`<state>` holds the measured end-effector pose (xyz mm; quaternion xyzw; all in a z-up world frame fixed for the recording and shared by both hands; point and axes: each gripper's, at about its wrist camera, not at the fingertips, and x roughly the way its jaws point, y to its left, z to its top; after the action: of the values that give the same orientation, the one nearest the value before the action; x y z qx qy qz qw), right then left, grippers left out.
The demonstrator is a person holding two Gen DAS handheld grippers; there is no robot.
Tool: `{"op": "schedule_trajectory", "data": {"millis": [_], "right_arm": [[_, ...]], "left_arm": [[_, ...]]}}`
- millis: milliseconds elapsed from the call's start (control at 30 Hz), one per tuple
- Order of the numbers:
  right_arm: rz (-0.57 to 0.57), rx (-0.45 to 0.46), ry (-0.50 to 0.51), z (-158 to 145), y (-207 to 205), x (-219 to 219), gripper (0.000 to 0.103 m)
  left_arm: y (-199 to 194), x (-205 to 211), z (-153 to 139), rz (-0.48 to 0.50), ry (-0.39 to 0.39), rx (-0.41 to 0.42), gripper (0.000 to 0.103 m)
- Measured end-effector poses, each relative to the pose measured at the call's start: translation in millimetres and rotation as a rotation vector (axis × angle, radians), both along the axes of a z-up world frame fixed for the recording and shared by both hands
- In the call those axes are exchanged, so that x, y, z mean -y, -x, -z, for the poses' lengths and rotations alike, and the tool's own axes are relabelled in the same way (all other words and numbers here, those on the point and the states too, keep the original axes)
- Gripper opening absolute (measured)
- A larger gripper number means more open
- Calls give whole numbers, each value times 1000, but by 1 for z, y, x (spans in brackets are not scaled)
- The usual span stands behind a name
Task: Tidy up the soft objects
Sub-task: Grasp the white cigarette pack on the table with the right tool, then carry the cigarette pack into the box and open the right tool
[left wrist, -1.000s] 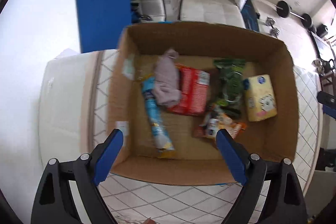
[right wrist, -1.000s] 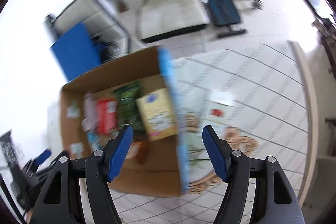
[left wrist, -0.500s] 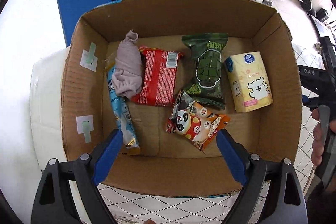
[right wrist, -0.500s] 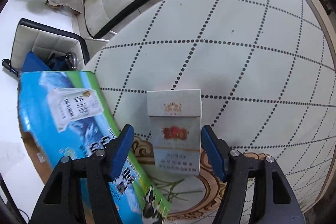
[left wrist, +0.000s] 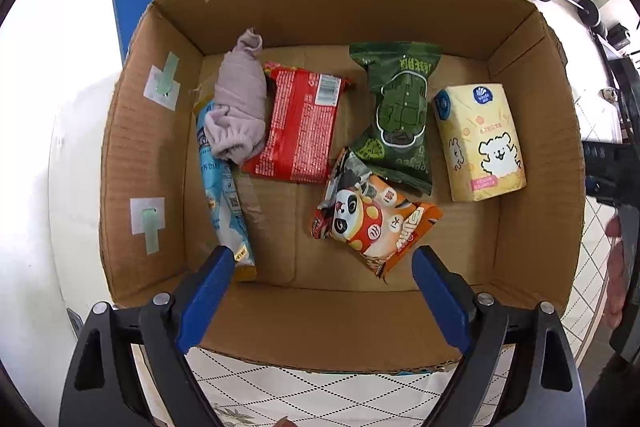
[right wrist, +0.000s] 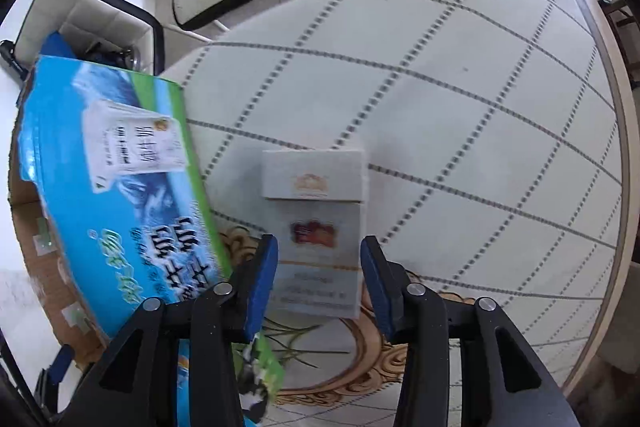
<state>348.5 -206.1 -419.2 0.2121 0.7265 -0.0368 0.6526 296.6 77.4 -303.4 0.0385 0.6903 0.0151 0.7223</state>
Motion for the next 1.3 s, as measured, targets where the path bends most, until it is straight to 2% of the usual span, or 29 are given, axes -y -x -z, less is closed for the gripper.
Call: {"op": "schedule_trajectory", "data": {"millis": [133, 233, 400, 567, 800, 900, 933, 1000, 1033, 1100, 1200, 1300], "right_arm": [[0, 20, 54, 2, -13, -12, 50], [14, 21, 42, 2, -14, -10, 50], [97, 67, 52, -5, 6, 12, 50], [97, 80, 36, -5, 1, 6, 50], [-16, 41, 173, -6, -1, -4, 52], [-99, -19, 252, 1, 8, -1, 59], [-101, -57, 249, 8, 14, 4, 59], [-54, -66, 220, 14, 27, 19, 69], [-34, -65, 203, 14, 33, 27, 70], [-46, -61, 209, 13, 43, 34, 69], [-58, -69, 217, 9, 56, 37, 61], [-71, -85, 177, 2, 67, 35, 61]], "left_arm": [[1, 1, 3, 2, -27, 2, 91], [1, 1, 8, -3, -20, -4, 91], [5, 2, 21, 1, -24, -28, 91], [11, 3, 27, -1, -21, -38, 91], [13, 3, 26, 0, -15, -39, 91], [15, 4, 24, -1, 1, -36, 91], [16, 4, 24, -2, 7, -37, 91], [19, 4, 24, -5, 19, -41, 91], [20, 4, 23, -5, 22, -40, 91], [24, 5, 22, -6, 26, -37, 91], [28, 7, 22, -5, 34, -35, 91], [34, 10, 14, 1, 46, -5, 91]]}}
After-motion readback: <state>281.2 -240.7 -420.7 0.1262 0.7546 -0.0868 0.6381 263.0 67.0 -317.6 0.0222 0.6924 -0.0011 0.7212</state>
